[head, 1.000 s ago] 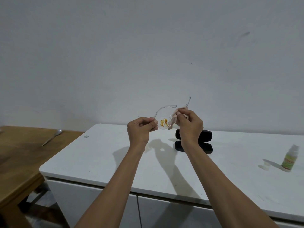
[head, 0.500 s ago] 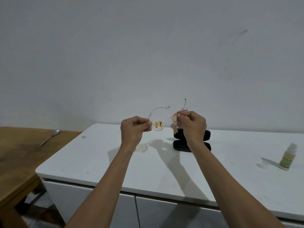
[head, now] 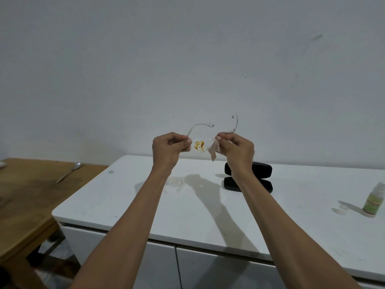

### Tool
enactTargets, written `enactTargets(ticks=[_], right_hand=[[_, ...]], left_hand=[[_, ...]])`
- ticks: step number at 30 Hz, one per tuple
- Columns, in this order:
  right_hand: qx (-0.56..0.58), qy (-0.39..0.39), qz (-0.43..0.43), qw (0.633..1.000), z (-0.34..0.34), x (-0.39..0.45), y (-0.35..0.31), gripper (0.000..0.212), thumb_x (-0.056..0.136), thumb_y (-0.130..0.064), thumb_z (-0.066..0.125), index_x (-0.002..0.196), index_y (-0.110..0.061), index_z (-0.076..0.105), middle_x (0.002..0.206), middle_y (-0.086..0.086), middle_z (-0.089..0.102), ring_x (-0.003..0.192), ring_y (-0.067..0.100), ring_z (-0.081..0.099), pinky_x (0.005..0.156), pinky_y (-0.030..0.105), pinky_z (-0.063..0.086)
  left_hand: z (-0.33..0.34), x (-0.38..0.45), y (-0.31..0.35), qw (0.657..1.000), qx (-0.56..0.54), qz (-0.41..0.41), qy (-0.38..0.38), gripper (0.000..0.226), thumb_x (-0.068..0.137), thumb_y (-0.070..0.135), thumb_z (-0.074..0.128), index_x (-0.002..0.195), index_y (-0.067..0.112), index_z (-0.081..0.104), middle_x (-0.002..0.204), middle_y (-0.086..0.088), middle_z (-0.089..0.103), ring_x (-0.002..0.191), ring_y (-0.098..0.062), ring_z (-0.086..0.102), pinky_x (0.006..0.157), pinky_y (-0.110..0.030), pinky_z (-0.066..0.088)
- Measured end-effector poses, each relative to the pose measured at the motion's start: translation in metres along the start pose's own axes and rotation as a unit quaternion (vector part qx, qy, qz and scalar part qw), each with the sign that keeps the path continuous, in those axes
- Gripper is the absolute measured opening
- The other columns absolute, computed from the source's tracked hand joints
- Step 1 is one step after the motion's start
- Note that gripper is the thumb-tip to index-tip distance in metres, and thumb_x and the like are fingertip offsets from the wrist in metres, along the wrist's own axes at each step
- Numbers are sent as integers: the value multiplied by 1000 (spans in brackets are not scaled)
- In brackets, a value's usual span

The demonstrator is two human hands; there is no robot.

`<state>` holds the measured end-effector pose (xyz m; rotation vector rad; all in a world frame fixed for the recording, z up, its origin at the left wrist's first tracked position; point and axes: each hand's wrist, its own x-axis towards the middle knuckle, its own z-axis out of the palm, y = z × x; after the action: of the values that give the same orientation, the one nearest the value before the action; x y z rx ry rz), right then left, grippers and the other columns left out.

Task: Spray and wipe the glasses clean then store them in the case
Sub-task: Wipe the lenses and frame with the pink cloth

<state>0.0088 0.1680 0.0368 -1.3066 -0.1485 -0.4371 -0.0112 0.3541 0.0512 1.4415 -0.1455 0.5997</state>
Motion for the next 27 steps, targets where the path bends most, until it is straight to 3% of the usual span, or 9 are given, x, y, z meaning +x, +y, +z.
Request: enactTargets(ticks=[2,4,7,12,15,17,23,25,27], right_hand=[[-7,-73,8,997,-10,-3,-4,4,87,2,74,87,3,77,79,35,71,69,46,71,74,45,62],[-41,-118,13,992,-17,-6,-4,5,87,1,74,89,4,77,79,33,73,74,50,73,75,54,60],[-86,-143,-10,986,-28,-12,-8,9,87,8,68,83,7,76,73,22,74,61,21,73,67,39,51],[-29,-41,-26,998,-24,-18,-9,8,88,13,64,85,13,72,64,10,68,51,7,68,54,18,52],[-9,43,-17,999,-14,-11,3,9,85,-5,75,81,-11,80,80,3,77,79,17,74,80,41,62],[32,65,0,997,-6,-10,5,16,86,-5,75,78,-18,79,82,1,76,81,22,71,86,51,60],[40,49,-3,998,2,-7,8,14,88,-5,77,80,-16,78,78,2,74,69,17,66,77,37,62],[-4,4,-4,1000,-5,-2,8,8,87,-6,77,84,-12,81,73,5,74,65,17,64,69,31,58],[-33,-59,-3,998,-13,1,6,6,86,-5,76,89,-6,81,72,19,73,68,28,68,73,37,60]], left_hand=[[-5,2,-3,1000,2,-5,3,11,75,-9,82,80,0,76,76,-17,75,64,-26,70,68,-30,61],[-11,4,-4,1000,6,-8,2,12,75,-9,82,79,1,76,73,-14,76,62,-24,70,67,-29,61],[-20,4,-4,1000,11,-11,-15,12,75,-10,81,79,-1,76,69,-10,75,61,-21,70,66,-28,61],[-22,1,-1,999,34,7,-41,12,75,-11,81,78,0,76,71,-12,75,65,-21,72,68,-29,62],[-16,0,1,998,38,20,-45,12,75,-10,82,77,0,76,72,-14,75,66,-22,73,68,-30,62],[-10,-1,2,998,33,24,-45,13,76,-10,82,76,1,76,72,-13,75,65,-23,73,68,-30,62],[1,-1,-1,999,-3,15,-33,14,75,-10,81,76,2,77,73,-14,75,65,-27,71,68,-31,62],[-2,1,-2,999,-1,8,-31,14,74,-11,82,75,2,77,72,-13,74,64,-26,71,68,-31,61],[-6,2,-5,1000,0,-3,-28,14,74,-11,82,75,2,77,72,-13,75,64,-25,71,67,-30,61]])
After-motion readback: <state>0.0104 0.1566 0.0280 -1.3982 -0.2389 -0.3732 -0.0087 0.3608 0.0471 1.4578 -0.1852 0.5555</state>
